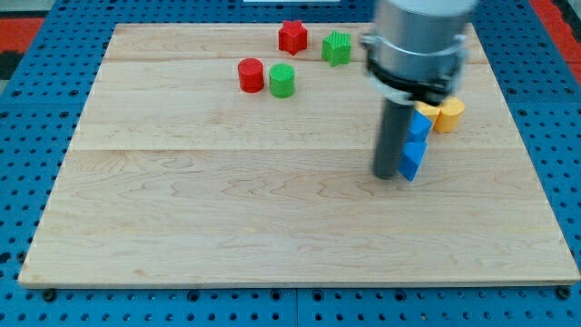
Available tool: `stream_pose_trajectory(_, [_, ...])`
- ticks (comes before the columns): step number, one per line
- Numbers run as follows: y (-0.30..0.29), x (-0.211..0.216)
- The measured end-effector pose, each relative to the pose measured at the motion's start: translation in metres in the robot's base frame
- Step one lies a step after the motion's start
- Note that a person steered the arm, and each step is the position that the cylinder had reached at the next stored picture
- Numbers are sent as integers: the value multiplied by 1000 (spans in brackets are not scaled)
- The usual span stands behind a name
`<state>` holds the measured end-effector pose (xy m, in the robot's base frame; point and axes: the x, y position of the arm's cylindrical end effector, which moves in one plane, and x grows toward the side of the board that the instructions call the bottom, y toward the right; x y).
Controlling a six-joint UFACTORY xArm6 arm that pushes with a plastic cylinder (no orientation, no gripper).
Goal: Push your arm towards the right side of the green star
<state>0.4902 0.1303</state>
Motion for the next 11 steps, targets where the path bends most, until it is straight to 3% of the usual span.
stream_pose_trajectory(4, [45,-18])
stream_pose_trajectory(5, [17,12])
stream_pose_trajectory(6, [-68,28])
stream_pose_trajectory(7, [-88,31])
stream_pose_trajectory(11, [-98,-39])
